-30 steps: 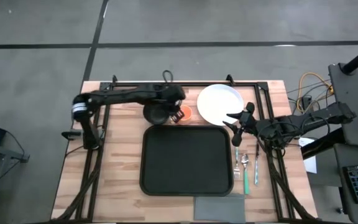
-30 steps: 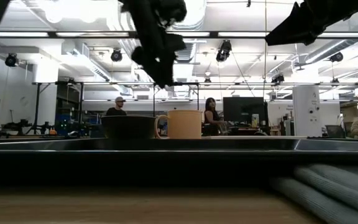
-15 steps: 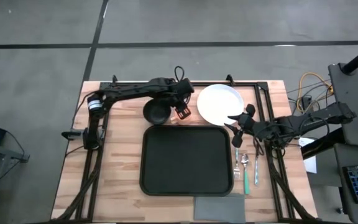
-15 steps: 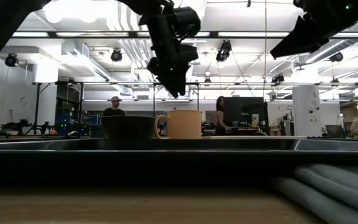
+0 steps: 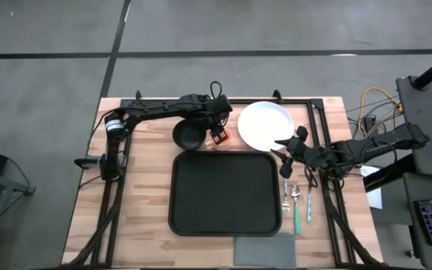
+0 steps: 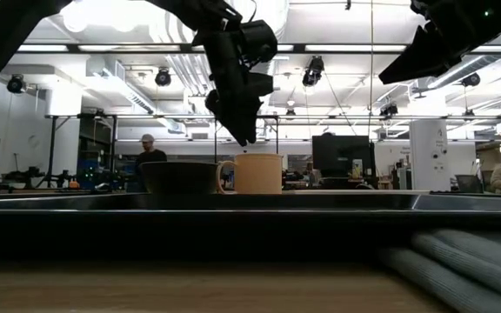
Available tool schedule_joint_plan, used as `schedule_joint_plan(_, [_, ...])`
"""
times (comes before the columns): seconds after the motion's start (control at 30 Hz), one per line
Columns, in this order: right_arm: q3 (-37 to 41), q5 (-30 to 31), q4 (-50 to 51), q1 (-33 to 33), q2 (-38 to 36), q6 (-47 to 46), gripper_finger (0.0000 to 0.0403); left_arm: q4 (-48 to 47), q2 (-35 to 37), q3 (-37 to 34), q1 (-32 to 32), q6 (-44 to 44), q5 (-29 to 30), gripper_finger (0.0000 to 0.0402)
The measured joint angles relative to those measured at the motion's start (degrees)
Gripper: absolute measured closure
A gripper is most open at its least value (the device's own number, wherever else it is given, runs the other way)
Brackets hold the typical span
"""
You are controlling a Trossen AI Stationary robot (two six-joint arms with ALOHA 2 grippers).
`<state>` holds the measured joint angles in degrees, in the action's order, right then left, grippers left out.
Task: Set up tray
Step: Put the yellow cup on the black tray
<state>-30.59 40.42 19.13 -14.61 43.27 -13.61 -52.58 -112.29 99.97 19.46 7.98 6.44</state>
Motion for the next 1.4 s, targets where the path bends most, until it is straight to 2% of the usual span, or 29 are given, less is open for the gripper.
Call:
schedule_joint_plan(0.33, [0.00,-0.11,-0.06,0.00,0.00,-0.90,0.0248,9.21,-0.04,-7.41,0.08,0.01,-1.02,0.0244])
schedule_joint_plan(0.5, [0.00,-0.11,-0.08,0.00,0.02,-1.03,0.0248,13.65,0.04,-11.28,0.14,-0.09,-3.42,0.0244])
schedule_joint_plan(0.63, [0.00,-0.10,-0.08,0.01,0.07,-0.99,0.0248,13.82,-0.09,-12.54,0.31,-0.52,-4.83,0.0244])
schedule_joint_plan(0.73, [0.00,-0.11,-0.13,0.00,0.07,-0.91,0.0248,14.11,-0.07,-11.91,0.22,-0.98,-5.03,0.0259])
schedule_joint_plan(0.8, [0.00,-0.09,-0.15,0.00,0.07,-0.78,0.0248,13.97,-0.07,-11.56,0.24,-1.43,-4.96,0.0288])
schedule_joint_plan(0.93, [0.00,-0.09,-0.15,0.00,0.07,-0.84,0.0248,14.31,-0.07,-10.53,0.49,-1.52,-4.81,0.0378])
schedule_joint_plan(0.97, [0.00,-0.10,-0.15,0.00,0.07,-0.82,0.0248,14.23,-0.07,-10.30,0.62,-1.47,-4.38,0.0388])
schedule_joint_plan(1.17, [0.00,-0.09,-0.13,0.00,0.07,-0.78,0.0248,12.35,-0.04,-6.09,0.83,-1.52,-3.80,0.0400])
schedule_joint_plan(1.4, [0.04,-0.09,0.31,0.00,0.07,-0.76,0.0248,-10.49,0.24,9.36,-1.63,-3.17,-3.52,0.0400])
